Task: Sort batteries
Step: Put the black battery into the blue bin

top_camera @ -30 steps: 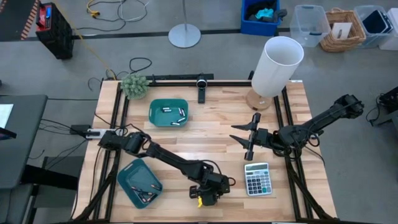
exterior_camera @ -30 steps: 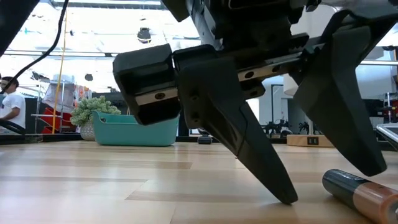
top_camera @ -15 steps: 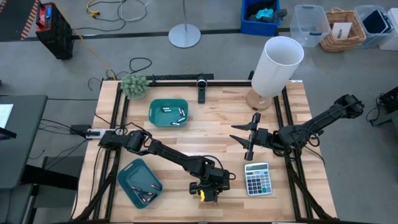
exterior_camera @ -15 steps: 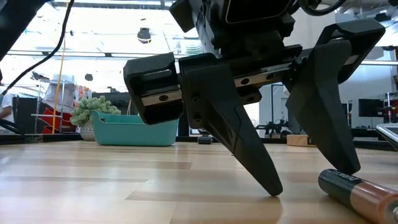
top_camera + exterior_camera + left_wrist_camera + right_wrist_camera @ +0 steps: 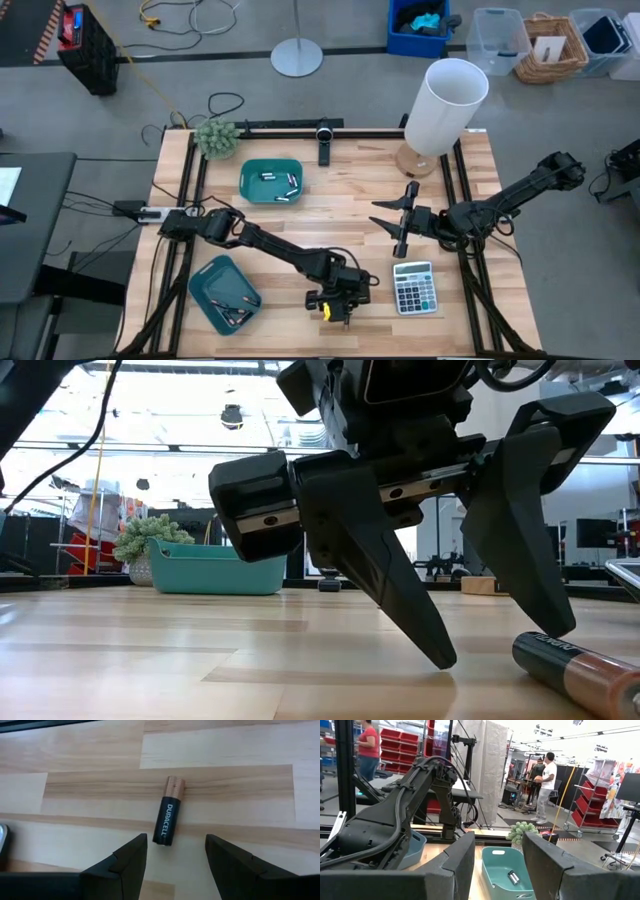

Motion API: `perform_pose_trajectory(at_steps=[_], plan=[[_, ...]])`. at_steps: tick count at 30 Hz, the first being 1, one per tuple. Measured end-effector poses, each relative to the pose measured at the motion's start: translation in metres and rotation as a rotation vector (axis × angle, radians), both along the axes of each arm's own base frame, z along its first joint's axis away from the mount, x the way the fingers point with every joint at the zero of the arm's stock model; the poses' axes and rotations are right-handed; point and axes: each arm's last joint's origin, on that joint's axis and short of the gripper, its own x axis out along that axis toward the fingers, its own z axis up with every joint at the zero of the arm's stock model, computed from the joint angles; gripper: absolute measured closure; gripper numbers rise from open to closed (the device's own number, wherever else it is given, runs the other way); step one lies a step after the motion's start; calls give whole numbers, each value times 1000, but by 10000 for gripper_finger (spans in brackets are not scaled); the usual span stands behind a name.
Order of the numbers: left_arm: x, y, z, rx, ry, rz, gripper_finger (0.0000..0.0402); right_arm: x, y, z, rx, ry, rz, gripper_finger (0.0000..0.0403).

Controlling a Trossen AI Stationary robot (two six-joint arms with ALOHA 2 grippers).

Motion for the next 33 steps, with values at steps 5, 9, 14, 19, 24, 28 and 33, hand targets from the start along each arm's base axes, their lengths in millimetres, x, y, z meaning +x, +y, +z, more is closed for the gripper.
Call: perform_pose_trajectory(at_steps=[5,9,14,19,24,28,33], plan=[[0,-3,0,48,-27,26,206,0,0,0,16,-4,2,223],[-2,-12,5,110,-60,46,197,0,0,0,24,-7,3,223],[-2,-21,24,194,-96,69,169,0,0,0,29,-9,3,223],[-1,-25,34,238,-107,78,145,0,0,0,29,-10,3,223],[-1,-28,36,257,-137,88,141,0,0,0,28,-9,3,223],[0,-31,37,263,-160,96,141,0,0,0,24,-7,3,223],[0,-36,41,280,-187,96,141,0,0,0,20,-6,2,223]])
